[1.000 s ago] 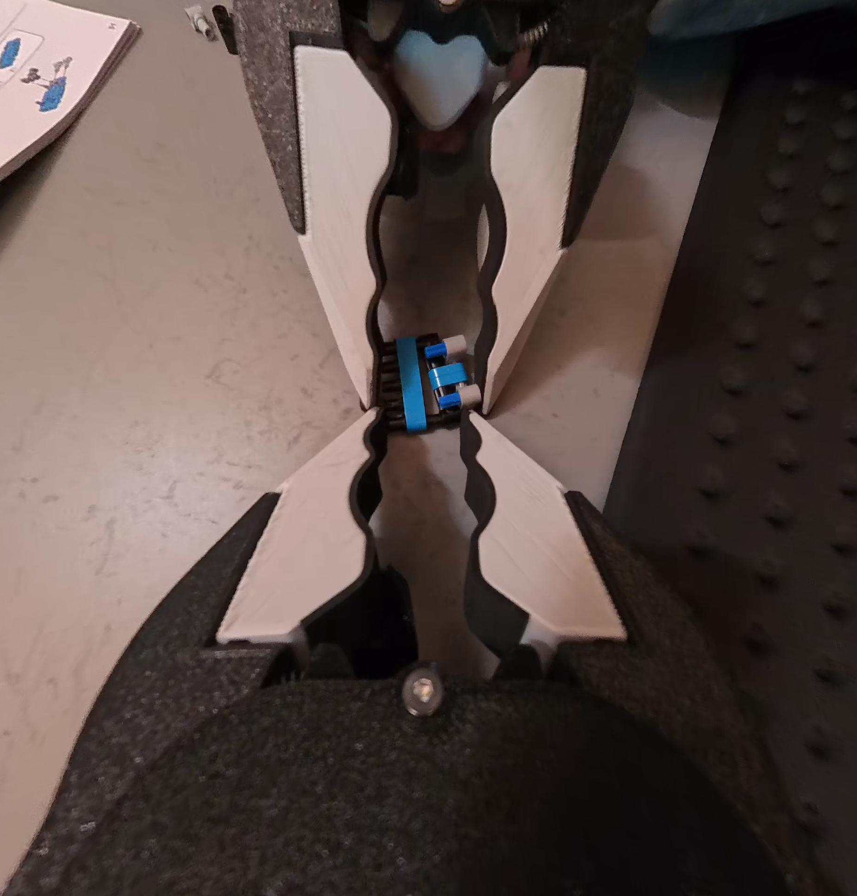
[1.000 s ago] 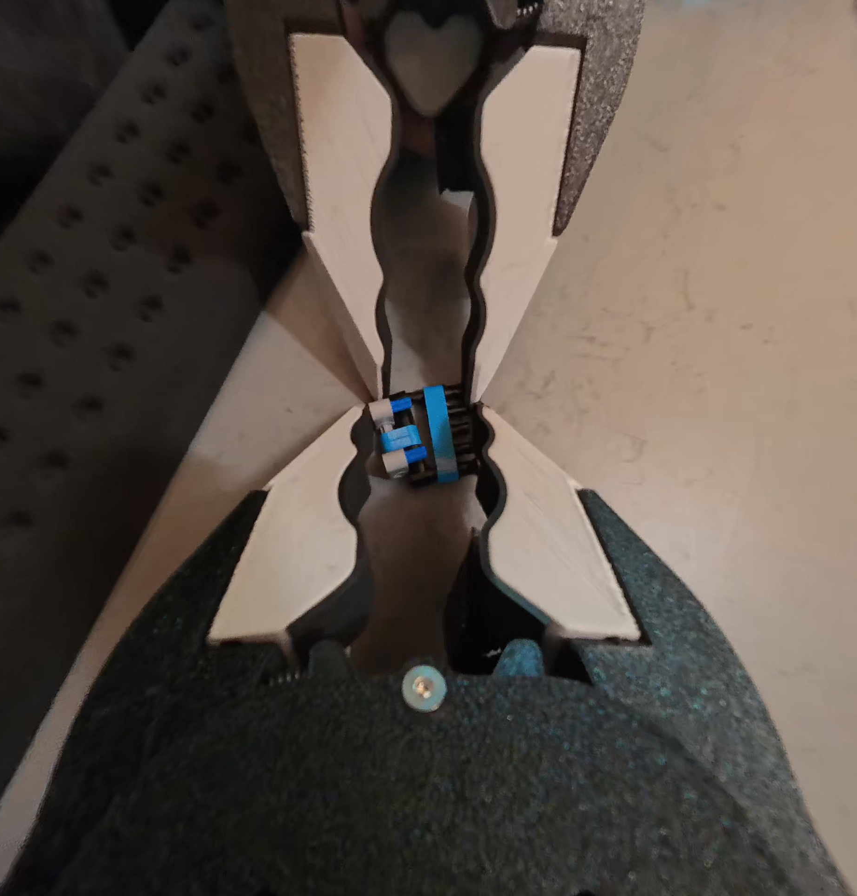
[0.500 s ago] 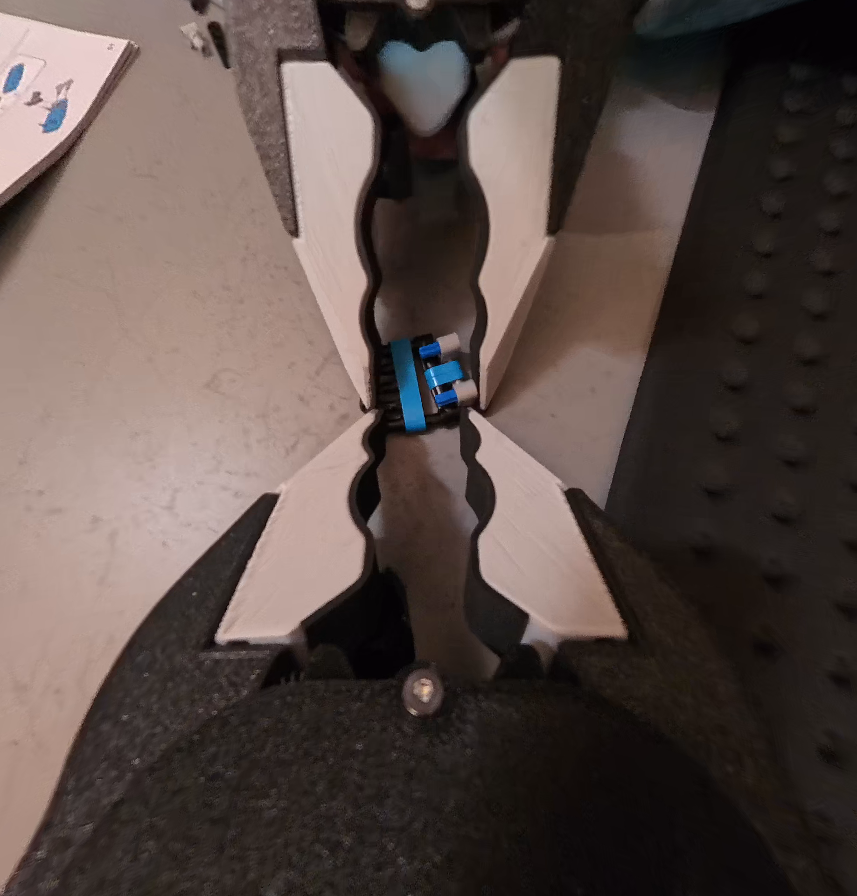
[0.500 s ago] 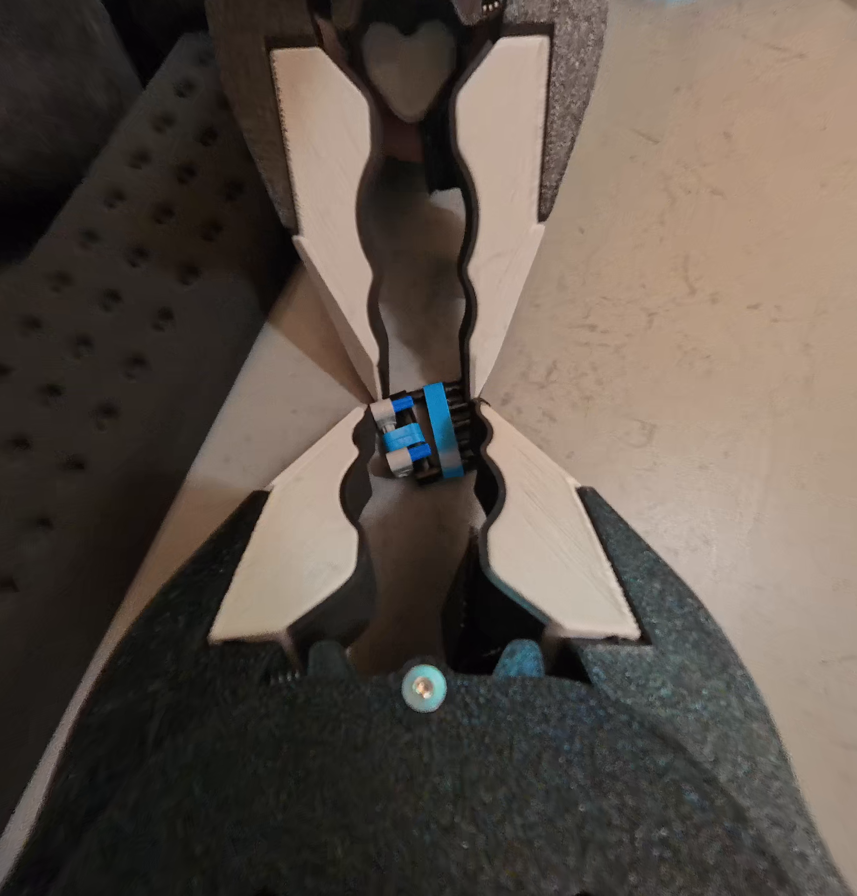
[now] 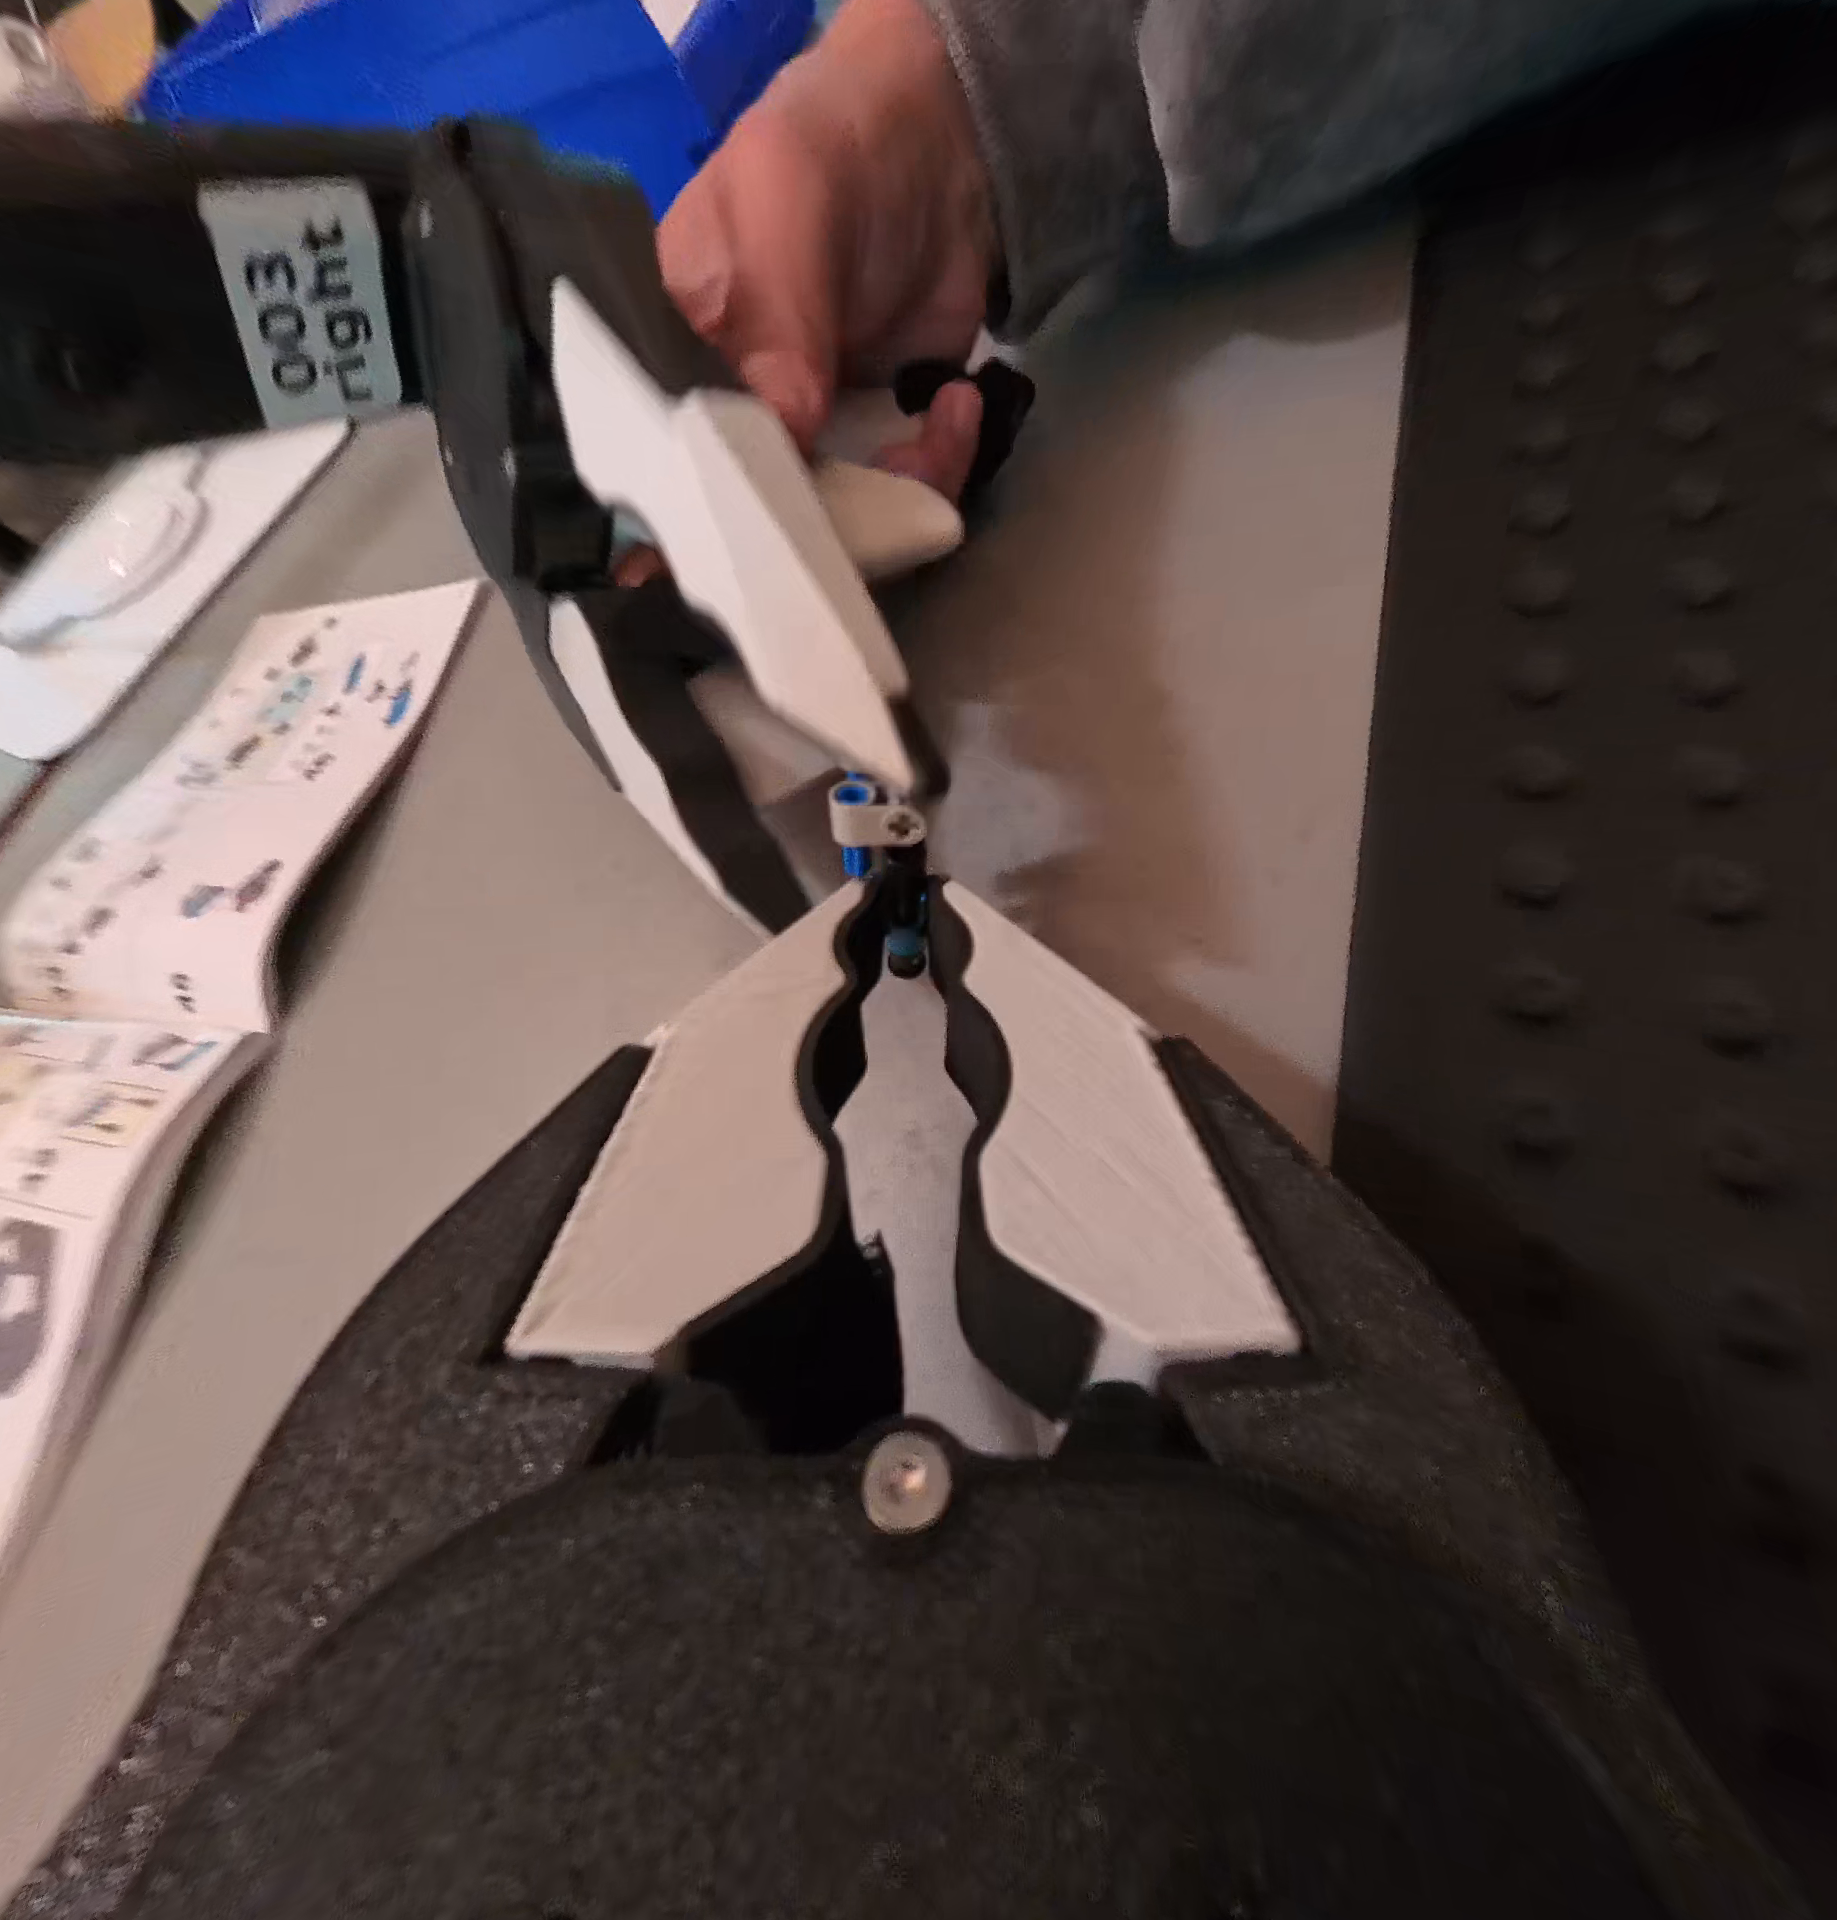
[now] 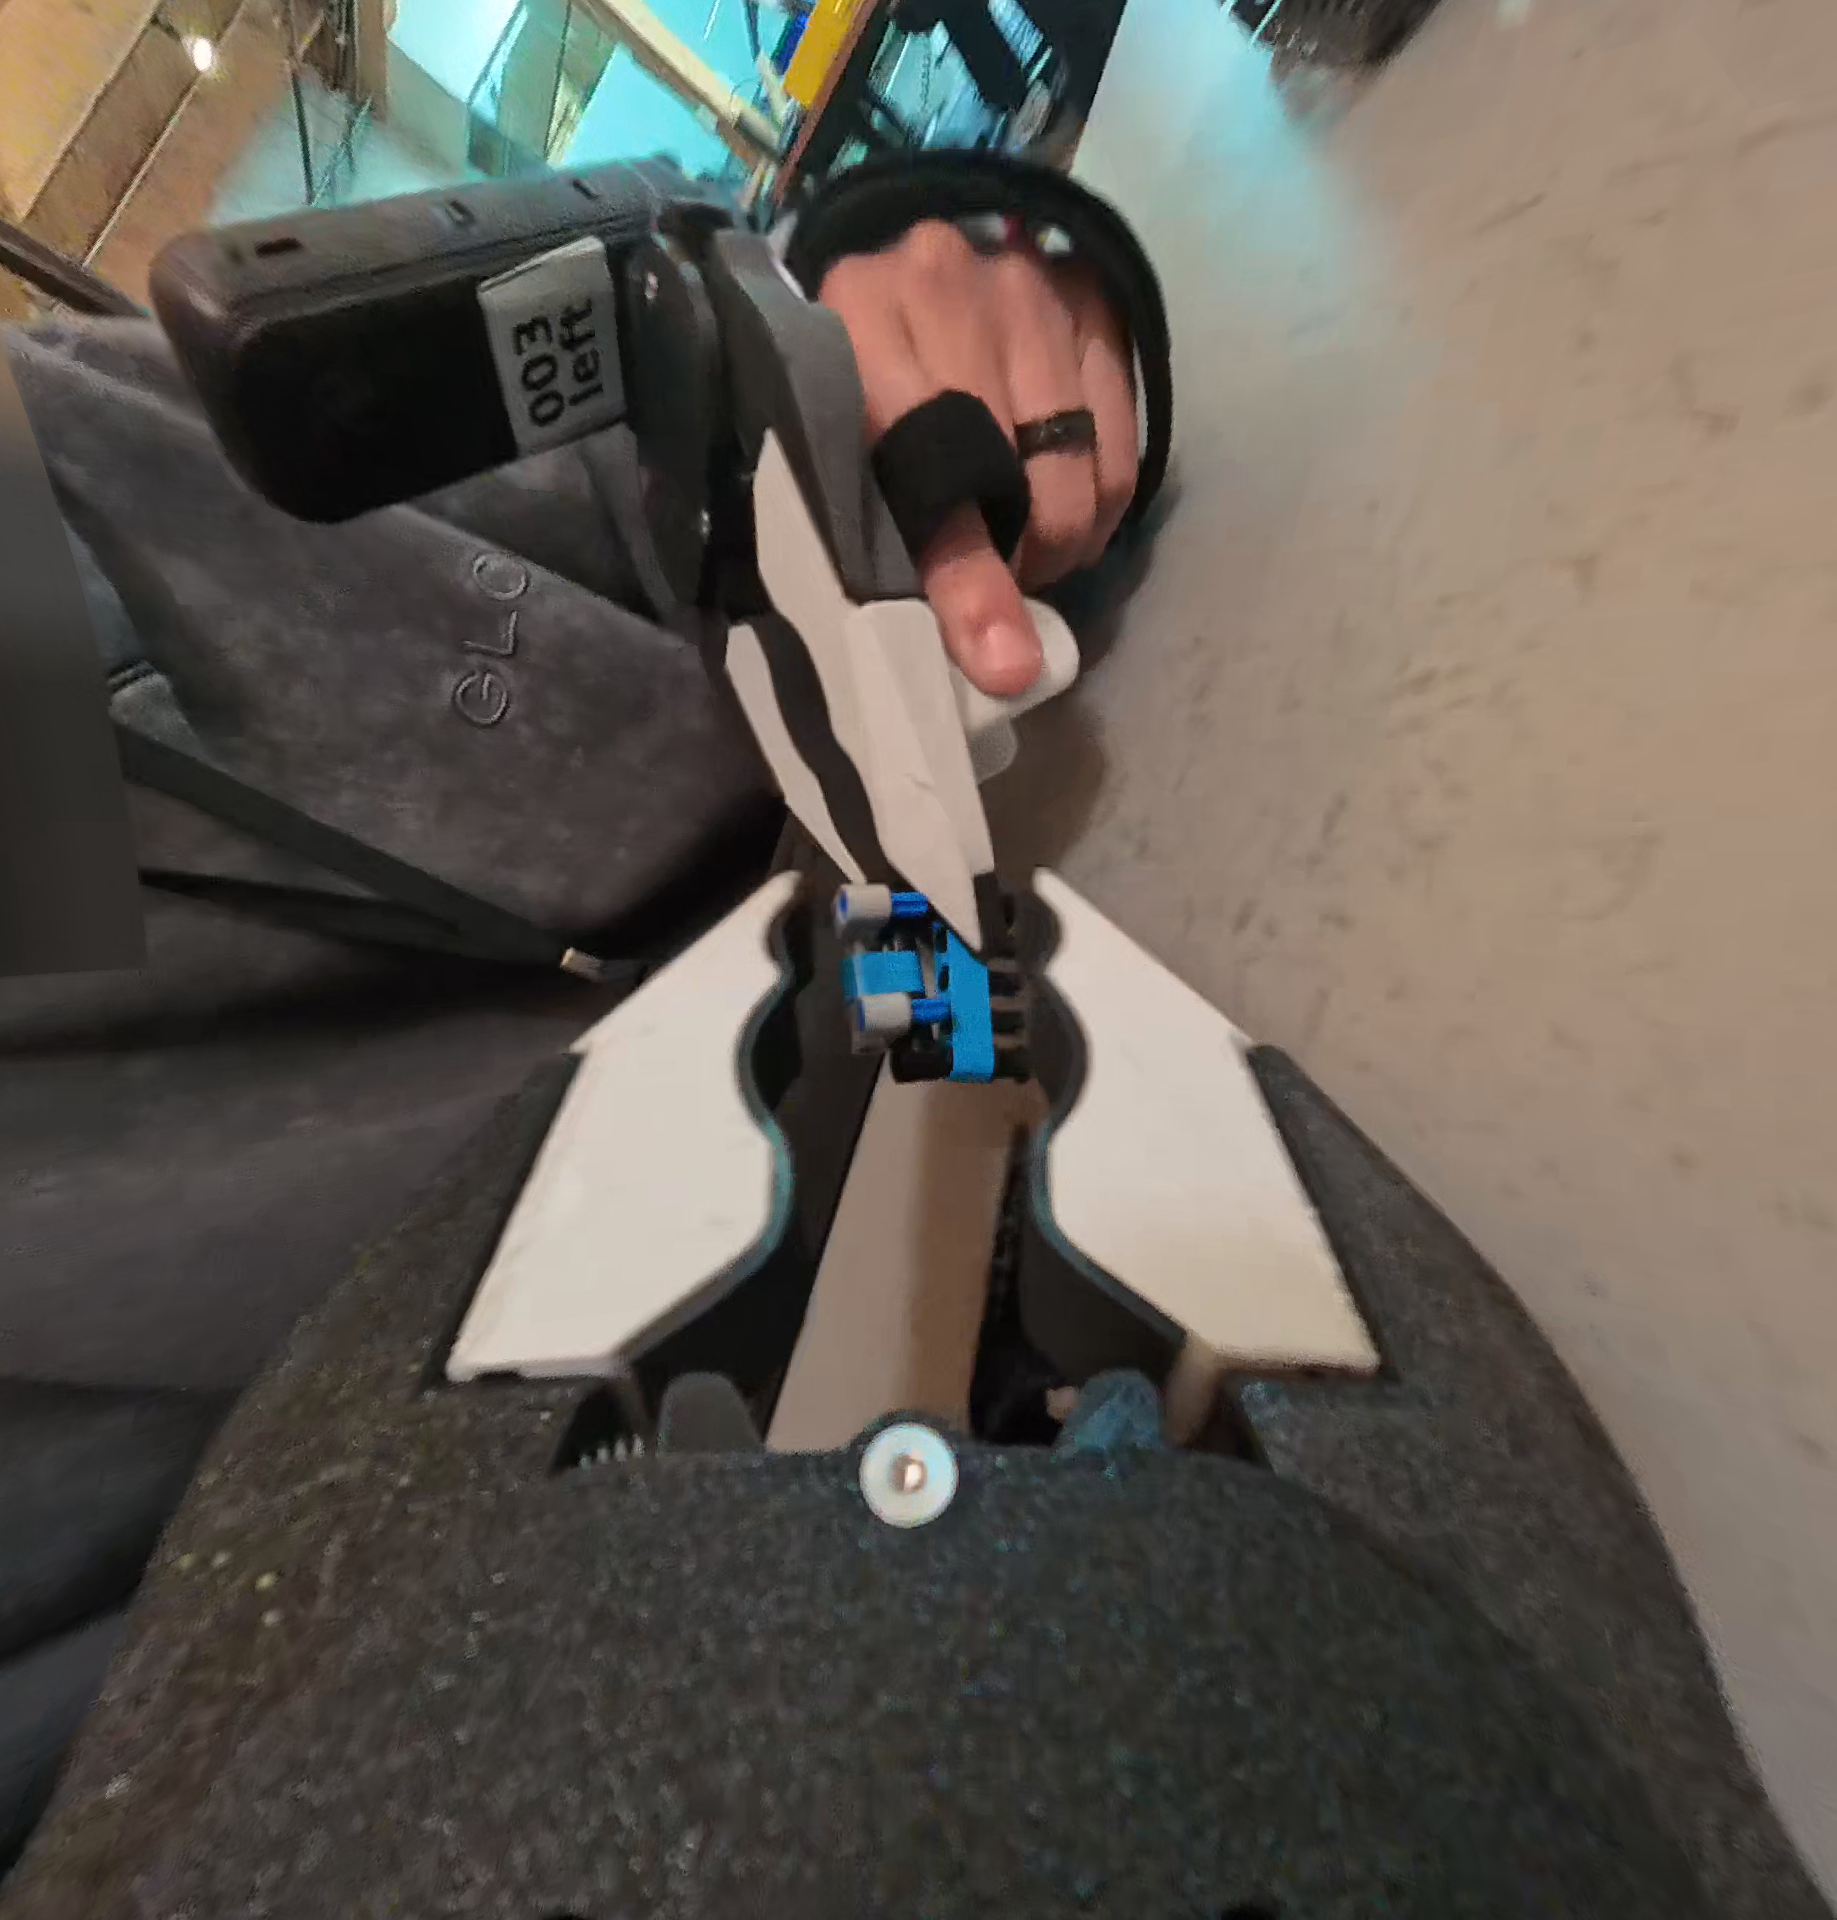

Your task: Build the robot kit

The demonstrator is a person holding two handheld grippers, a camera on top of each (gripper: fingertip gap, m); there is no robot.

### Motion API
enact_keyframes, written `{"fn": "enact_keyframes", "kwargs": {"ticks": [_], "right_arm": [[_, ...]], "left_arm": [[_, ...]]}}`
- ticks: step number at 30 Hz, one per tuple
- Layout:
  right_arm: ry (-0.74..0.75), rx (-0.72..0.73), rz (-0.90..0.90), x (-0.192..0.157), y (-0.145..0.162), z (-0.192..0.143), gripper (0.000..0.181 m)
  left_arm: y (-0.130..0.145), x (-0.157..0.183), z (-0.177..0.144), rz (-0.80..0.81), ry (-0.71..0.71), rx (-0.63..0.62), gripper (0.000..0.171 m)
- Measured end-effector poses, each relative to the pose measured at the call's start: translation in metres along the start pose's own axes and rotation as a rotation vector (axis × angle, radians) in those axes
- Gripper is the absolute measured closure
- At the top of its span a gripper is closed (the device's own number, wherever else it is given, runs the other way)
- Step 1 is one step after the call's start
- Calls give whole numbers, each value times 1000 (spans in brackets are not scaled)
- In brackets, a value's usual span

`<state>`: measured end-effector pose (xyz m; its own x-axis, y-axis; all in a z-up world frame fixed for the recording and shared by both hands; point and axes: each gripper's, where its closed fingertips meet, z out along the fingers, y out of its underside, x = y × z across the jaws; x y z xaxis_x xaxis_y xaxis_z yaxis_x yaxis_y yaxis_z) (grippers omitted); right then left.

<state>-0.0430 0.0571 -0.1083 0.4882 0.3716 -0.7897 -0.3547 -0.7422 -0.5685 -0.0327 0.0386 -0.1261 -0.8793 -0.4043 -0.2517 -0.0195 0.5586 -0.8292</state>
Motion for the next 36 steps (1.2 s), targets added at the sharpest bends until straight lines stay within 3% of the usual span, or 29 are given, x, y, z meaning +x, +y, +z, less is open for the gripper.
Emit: {"fn": "enact_keyframes", "kwargs": {"ticks": [1,2,5,6,8,10,12,16,18,19,21,24,27,36], "right_arm": [[24,43,-29,-1,-7,-3,125],[84,93,-73,1,-13,-10,126],[332,94,-264,9,-8,-26,150],[388,82,-305,10,-4,-27,150],[433,93,-325,8,-3,-25,150],[446,124,-365,3,-8,-23,167],[473,122,-402,1,-11,-24,168],[406,211,-336,-7,-23,-27,169],[372,387,-288,-14,-45,-38,169],[327,479,-245,-19,-55,-43,170],[244,608,-173,-23,-69,-45,170],[171,673,-109,-23,-76,-36,170],[172,688,-86,-19,-80,-31,170],[177,536,-89,-16,-59,-22,171]], "left_arm": [[0,0,-2,-81,55,21,165],[0,-2,-4,-173,99,28,165],[-4,-13,-10,-369,186,86,165],[-5,-16,-12,-407,193,107,165],[-9,-15,-15,-443,239,137,165],[-10,-13,-15,-452,258,141,165],[-13,-15,-17,-474,263,164,165],[-25,-23,-25,-598,299,274,164],[-33,-31,-28,-650,285,334,136],[-36,-33,-29,-672,283,355,131],[-46,-40,-32,-719,289,427,137],[-53,-56,-43,-819,295,541,159],[-51,-59,-49,-858,308,570,165],[-39,-40,-40,-793,358,444,166]]}}
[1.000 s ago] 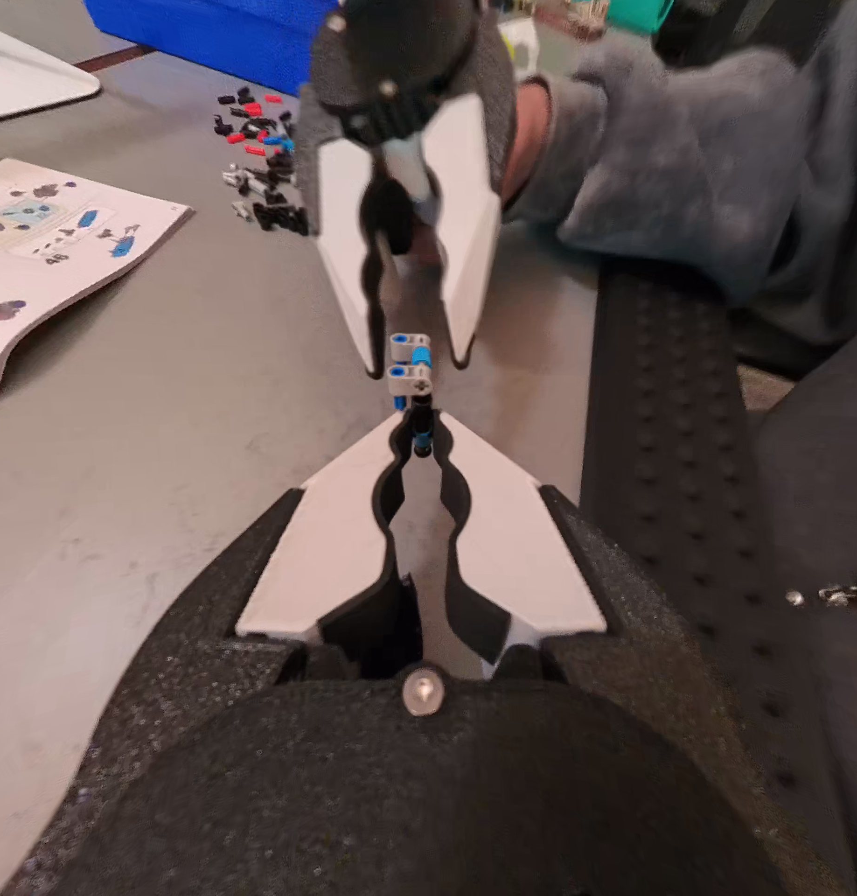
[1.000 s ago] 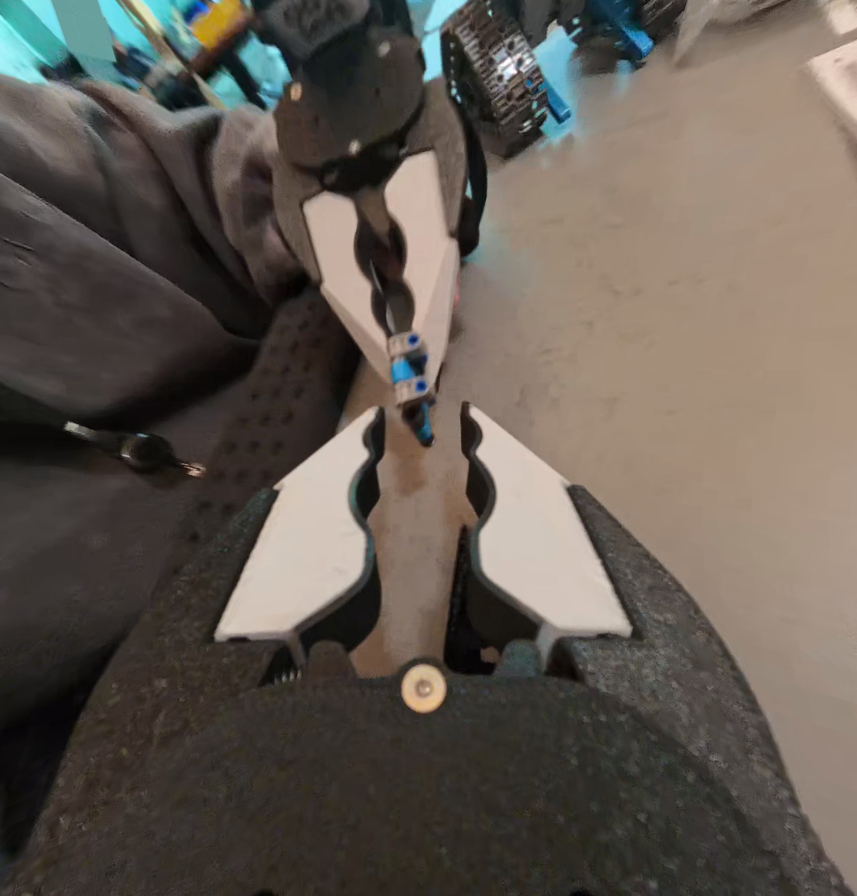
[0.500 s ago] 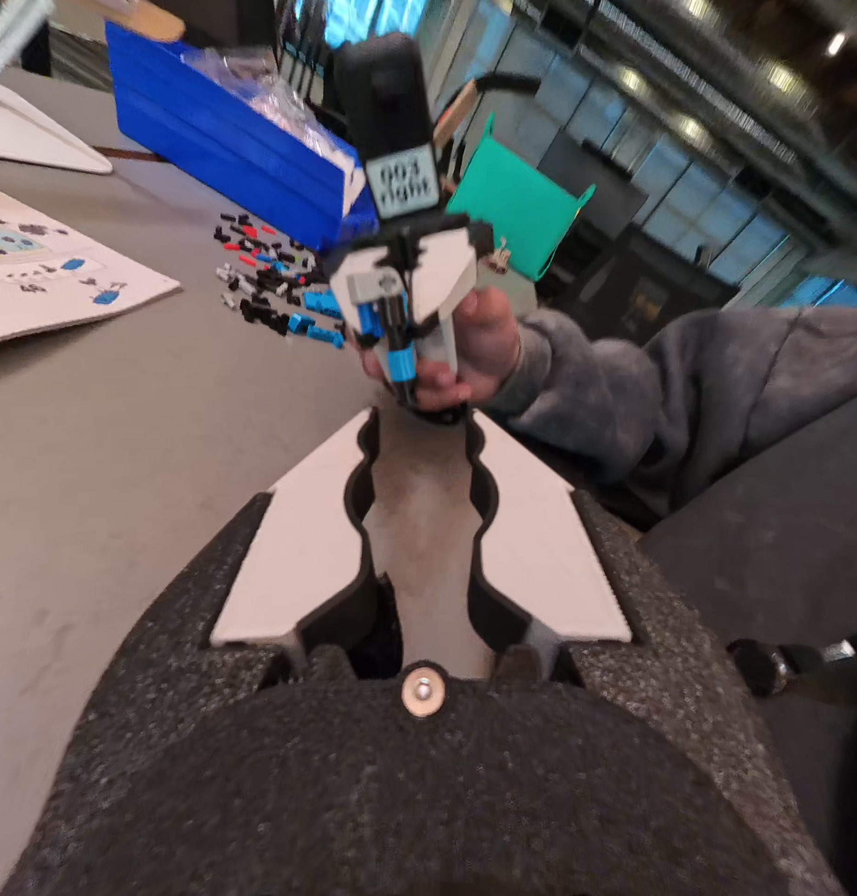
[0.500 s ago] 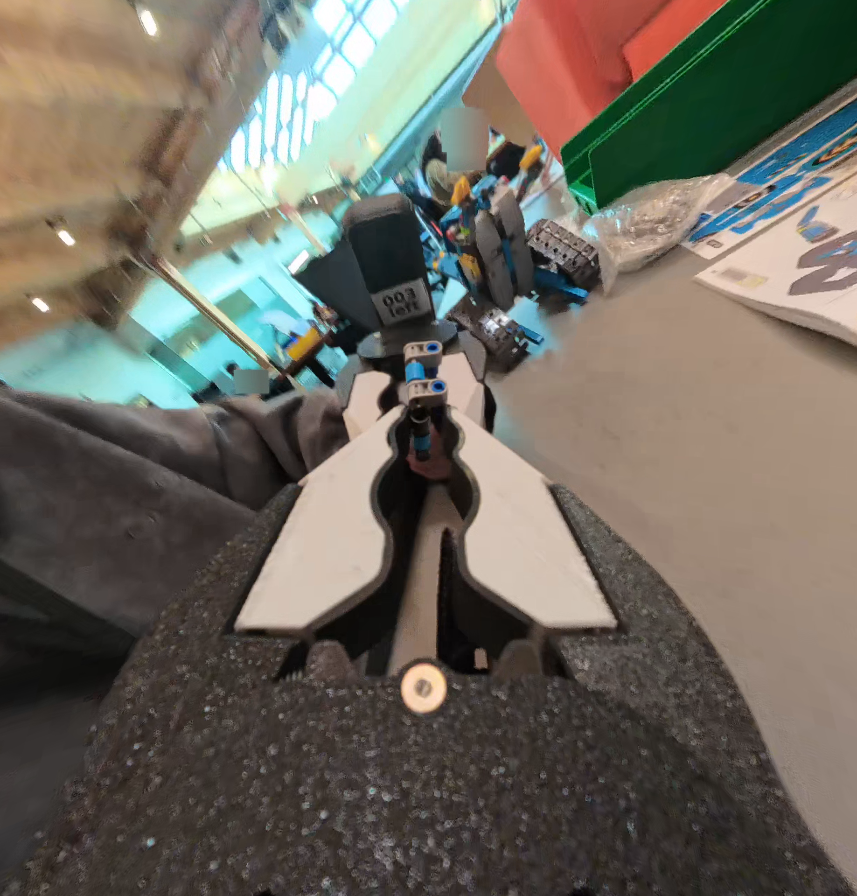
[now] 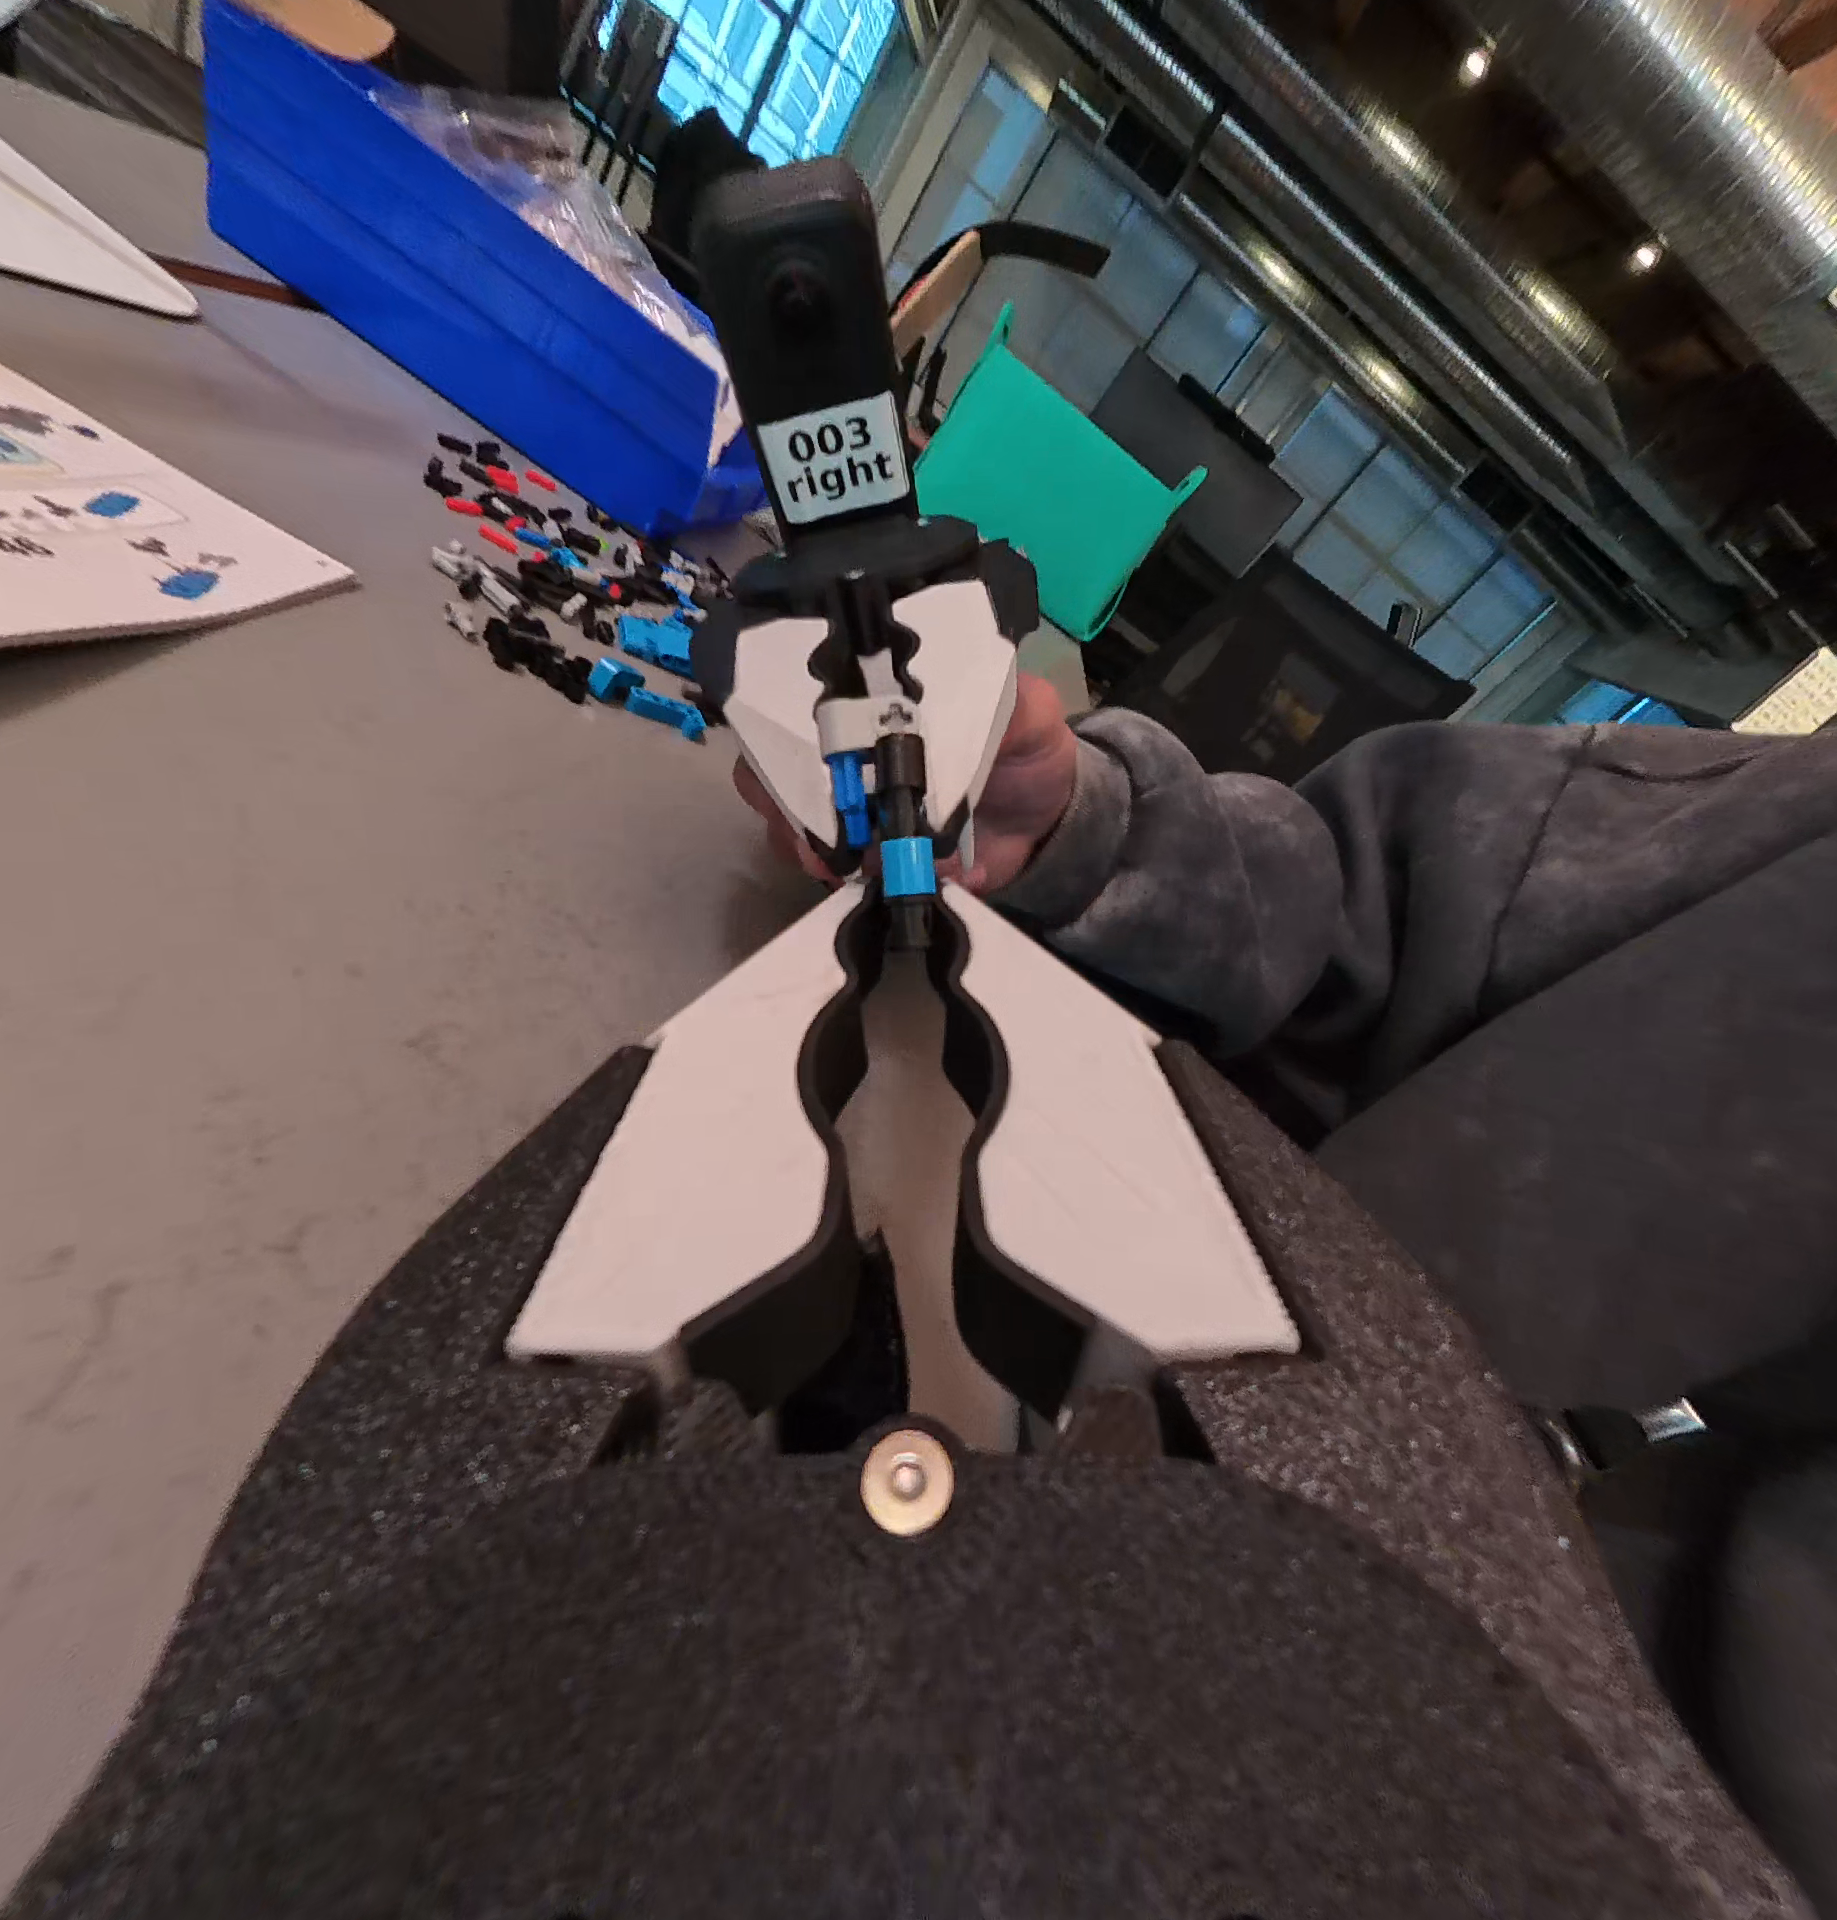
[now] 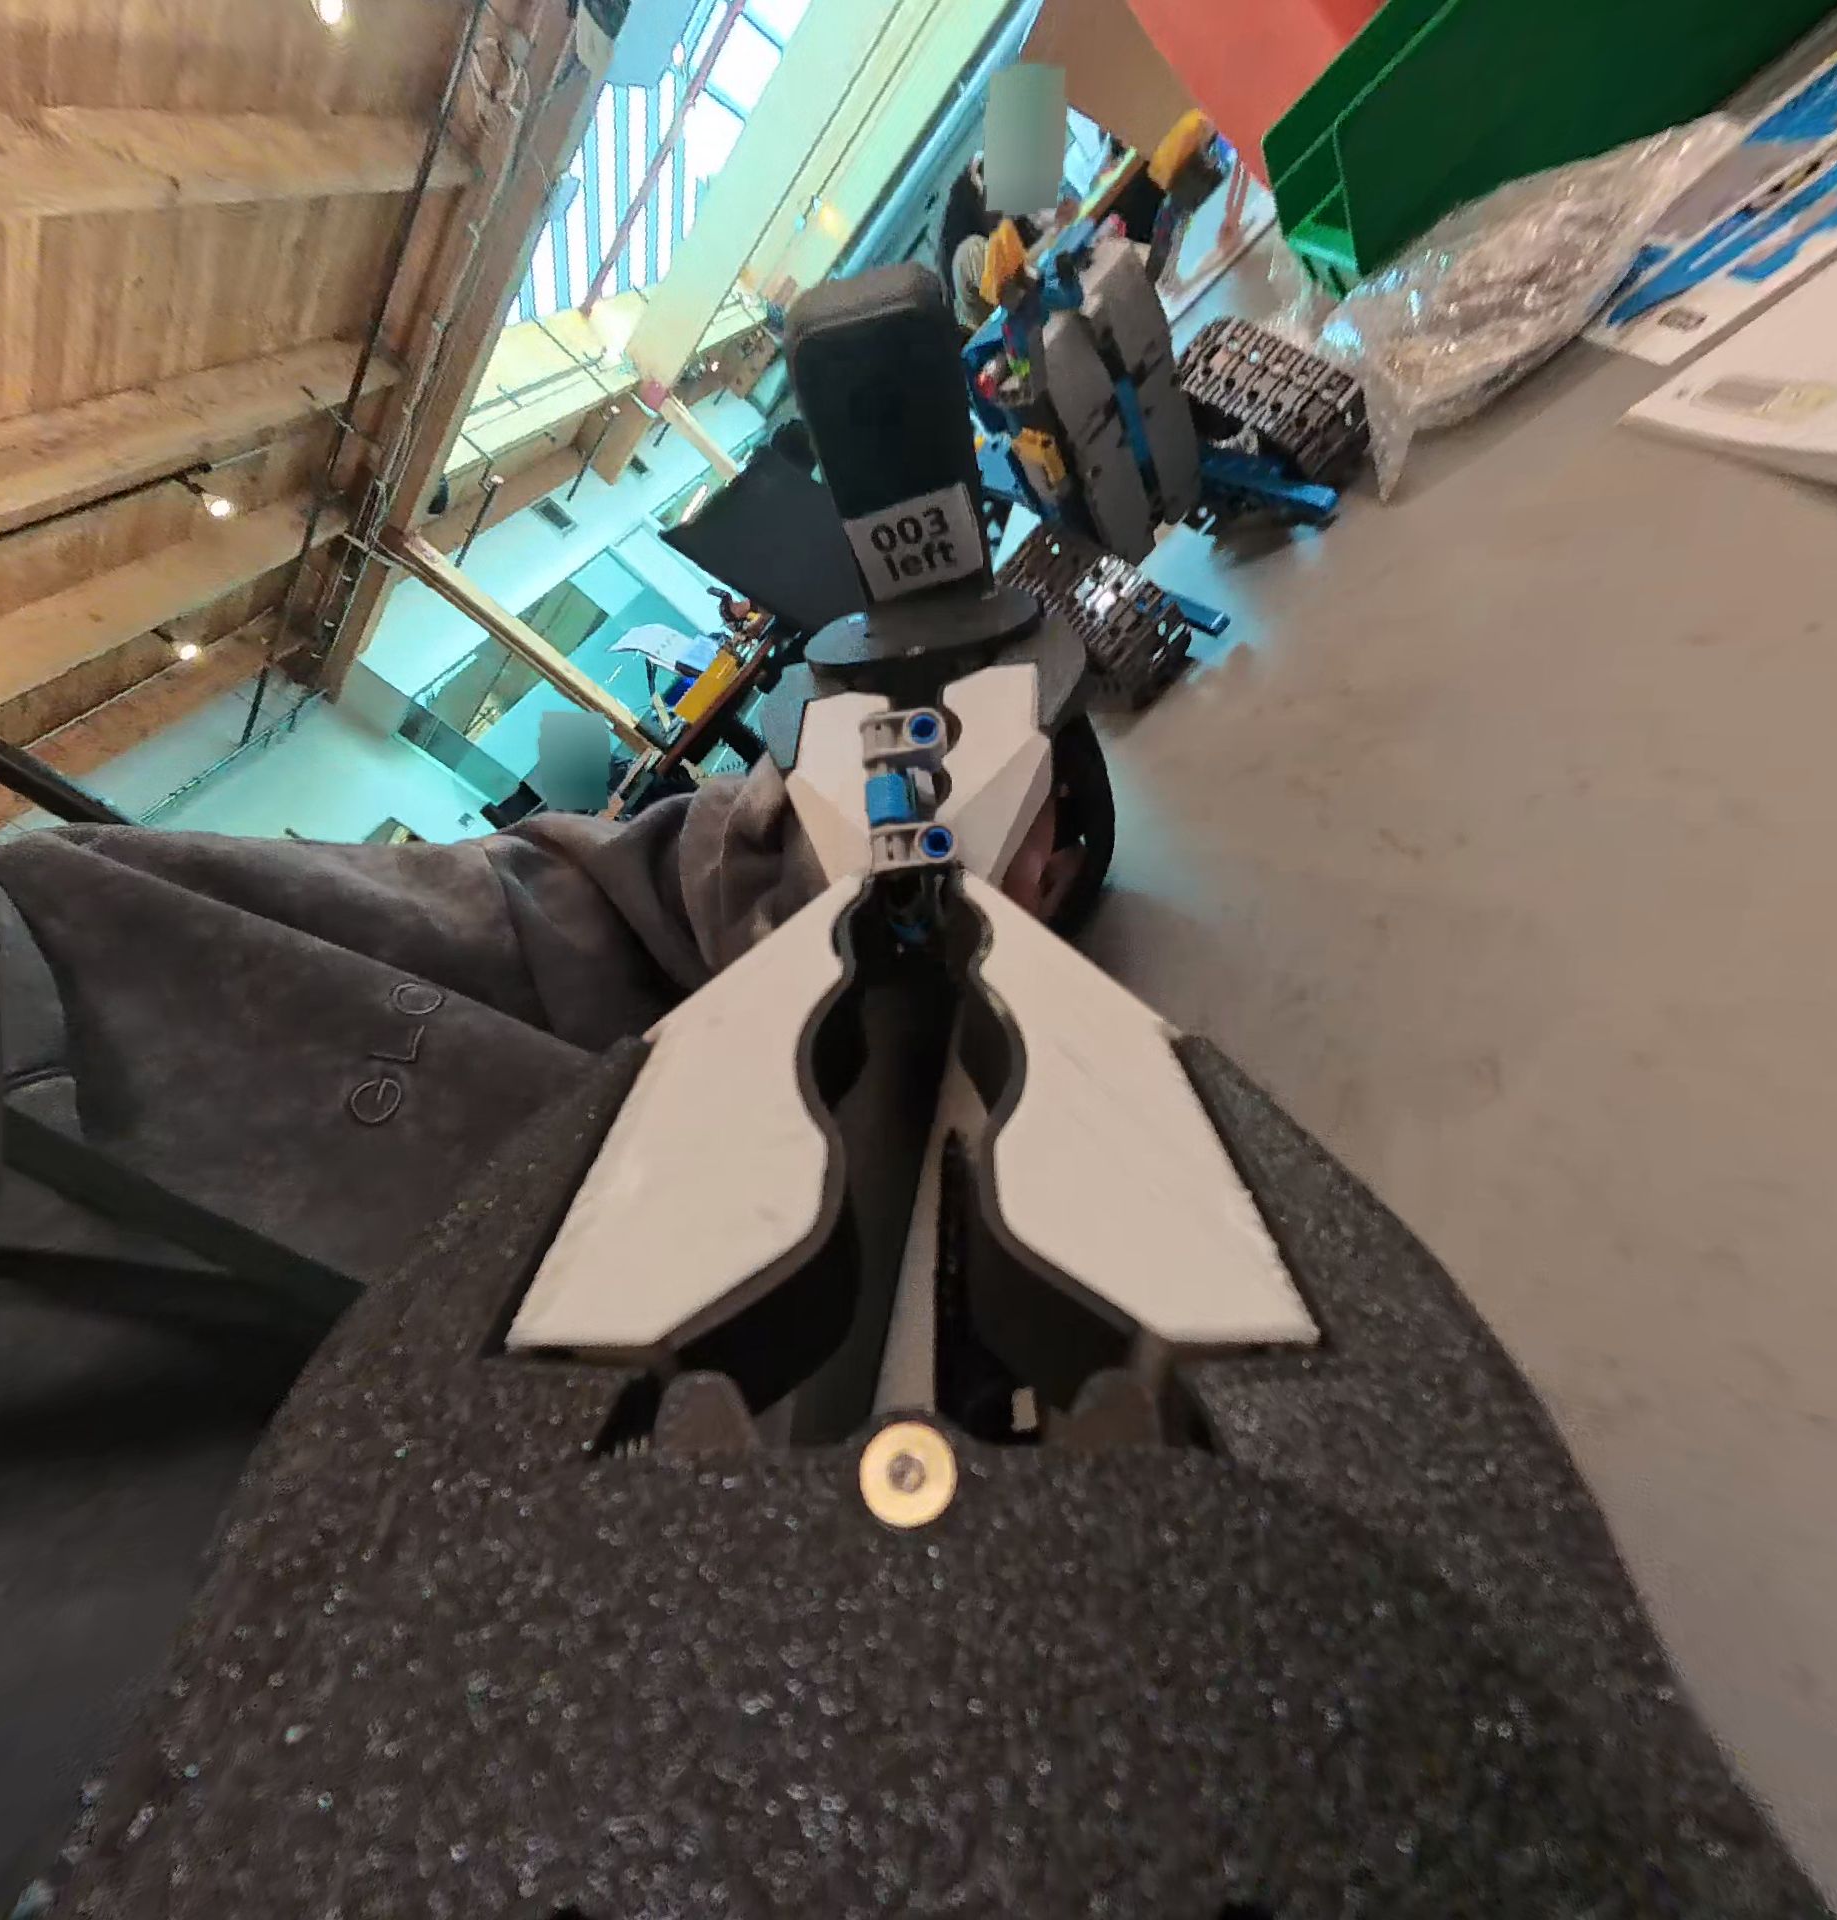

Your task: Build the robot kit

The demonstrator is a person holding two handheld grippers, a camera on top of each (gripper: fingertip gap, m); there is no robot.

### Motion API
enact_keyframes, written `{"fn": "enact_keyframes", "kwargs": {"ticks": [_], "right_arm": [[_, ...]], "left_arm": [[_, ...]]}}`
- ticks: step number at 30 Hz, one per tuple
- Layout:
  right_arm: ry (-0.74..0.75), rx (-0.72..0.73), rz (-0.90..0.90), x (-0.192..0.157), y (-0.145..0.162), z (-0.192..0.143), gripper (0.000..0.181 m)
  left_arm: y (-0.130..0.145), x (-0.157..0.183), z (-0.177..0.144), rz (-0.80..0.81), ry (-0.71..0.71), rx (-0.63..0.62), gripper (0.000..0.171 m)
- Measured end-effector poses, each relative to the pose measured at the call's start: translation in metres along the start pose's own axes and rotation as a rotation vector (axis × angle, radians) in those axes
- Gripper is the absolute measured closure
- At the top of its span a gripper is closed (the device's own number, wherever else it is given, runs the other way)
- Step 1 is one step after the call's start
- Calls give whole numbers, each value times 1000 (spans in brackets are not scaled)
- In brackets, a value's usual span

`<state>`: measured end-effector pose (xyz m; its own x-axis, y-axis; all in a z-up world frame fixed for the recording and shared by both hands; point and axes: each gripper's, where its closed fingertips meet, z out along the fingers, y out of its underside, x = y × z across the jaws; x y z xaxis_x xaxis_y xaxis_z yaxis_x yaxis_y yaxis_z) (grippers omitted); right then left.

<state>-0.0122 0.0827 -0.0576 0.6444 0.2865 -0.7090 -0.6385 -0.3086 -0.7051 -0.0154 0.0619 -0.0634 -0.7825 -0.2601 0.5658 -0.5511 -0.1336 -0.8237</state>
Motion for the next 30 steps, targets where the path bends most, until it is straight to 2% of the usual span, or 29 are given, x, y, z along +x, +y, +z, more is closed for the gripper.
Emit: {"fn": "enact_keyframes", "kwargs": {"ticks": [13,16,18,23,30], "right_arm": [[-41,-85,-36,-6,13,-3,176],[-22,28,-68,-6,-11,-28,177],[5,-55,-90,-3,5,-23,176],[-22,-69,-88,-8,5,-14,176],[-4,-189,-86,-2,29,-4,176]], "left_arm": [[12,7,0,-4,43,-69,166],[10,1,-9,-8,19,-54,166],[11,-2,-5,-4,6,-65,166],[20,7,-1,3,55,-120,166],[31,6,4,17,46,-194,166]]}}
